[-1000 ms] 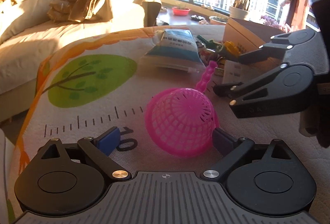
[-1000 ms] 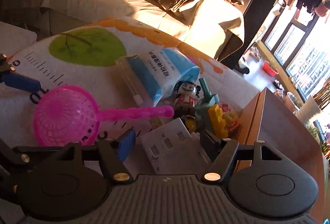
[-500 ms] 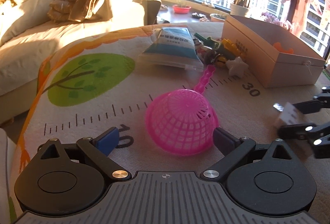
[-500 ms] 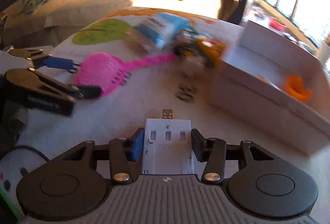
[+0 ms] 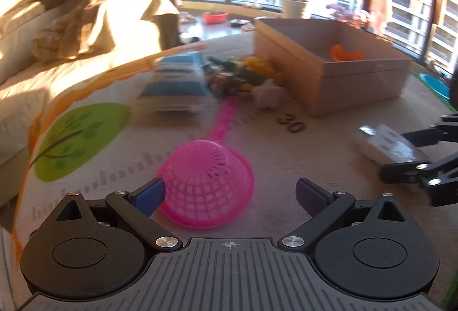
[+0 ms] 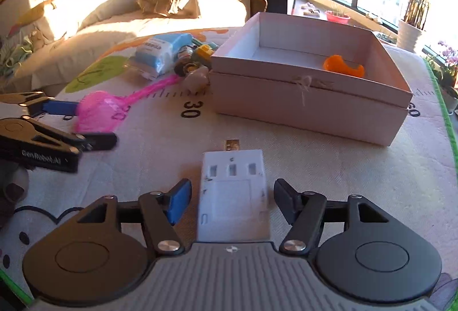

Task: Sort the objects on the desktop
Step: 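Drop the power strip into the box with the right tool while the left tool drops the pink scoop there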

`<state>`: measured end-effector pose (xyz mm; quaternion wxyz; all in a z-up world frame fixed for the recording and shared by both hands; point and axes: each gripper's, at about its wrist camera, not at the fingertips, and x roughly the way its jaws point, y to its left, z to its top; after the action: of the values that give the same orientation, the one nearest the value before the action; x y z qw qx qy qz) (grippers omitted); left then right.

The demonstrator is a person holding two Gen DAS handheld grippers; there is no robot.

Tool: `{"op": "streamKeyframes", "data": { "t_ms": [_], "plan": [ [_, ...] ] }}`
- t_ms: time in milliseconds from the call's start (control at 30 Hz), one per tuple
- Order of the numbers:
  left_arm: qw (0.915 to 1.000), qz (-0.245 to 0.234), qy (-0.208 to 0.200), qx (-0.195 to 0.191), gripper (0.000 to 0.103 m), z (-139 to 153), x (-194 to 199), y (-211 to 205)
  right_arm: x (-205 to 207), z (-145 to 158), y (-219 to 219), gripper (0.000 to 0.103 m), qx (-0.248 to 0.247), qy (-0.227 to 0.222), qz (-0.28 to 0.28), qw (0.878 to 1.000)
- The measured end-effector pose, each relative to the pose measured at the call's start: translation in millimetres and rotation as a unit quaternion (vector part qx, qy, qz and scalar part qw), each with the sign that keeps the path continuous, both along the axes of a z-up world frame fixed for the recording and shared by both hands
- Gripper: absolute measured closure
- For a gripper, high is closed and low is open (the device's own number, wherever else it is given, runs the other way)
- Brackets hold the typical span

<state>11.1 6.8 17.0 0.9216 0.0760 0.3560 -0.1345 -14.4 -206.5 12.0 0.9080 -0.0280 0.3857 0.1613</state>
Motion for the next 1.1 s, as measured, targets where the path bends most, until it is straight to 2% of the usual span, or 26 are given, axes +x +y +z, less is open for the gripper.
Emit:
{"op": "streamKeyframes", "data": {
  "t_ms": [133,300,333,367,400,433,633,767,900,1000,1100],
  "plan": [
    [0.9993,0.017,-0.021,0.026,0.002,2,0,-12,-6,-1,3,0.038,-0.009,-0.015,0.009,1.000],
    [0.9979,0.046,0.002,0.046,0.003,-7,19,-12,0,-2,6,0.038,-0.022,-0.031,0.006,0.999],
    [0.9981,0.046,0.006,0.040,0.008,-8,20,-9,2,-3,5,0.039,-0.022,-0.030,0.008,0.999],
    [0.9985,0.044,0.010,0.031,0.012,-7,20,-7,3,-2,6,0.047,-0.026,-0.030,0.011,0.999],
    [0.9986,0.043,0.012,0.027,0.020,-5,19,-6,3,-1,6,0.052,-0.029,-0.030,0.017,0.999],
    [0.9986,0.043,0.012,0.029,0.024,-3,16,-5,2,0,6,0.055,-0.031,-0.029,0.022,0.999],
    [0.9981,0.038,-0.003,0.049,0.024,11,-3,-10,-8,11,-11,0.056,-0.011,-0.039,0.014,0.999],
    [0.9985,0.021,-0.030,0.041,0.024,37,-23,-19,-16,29,-34,0.056,0.030,-0.045,0.008,0.998],
    [0.9963,0.008,-0.084,0.016,0.025,78,-39,-29,-32,53,-53,0.056,0.046,-0.090,0.004,0.995],
    [0.9925,-0.009,-0.122,0.003,0.024,104,-31,-46,-40,65,-65,0.056,0.053,-0.119,-0.006,0.991],
    [0.9888,-0.037,-0.144,-0.003,0.024,109,-5,-76,-41,70,-74,0.056,0.062,-0.130,-0.015,0.989]
  ]
}}
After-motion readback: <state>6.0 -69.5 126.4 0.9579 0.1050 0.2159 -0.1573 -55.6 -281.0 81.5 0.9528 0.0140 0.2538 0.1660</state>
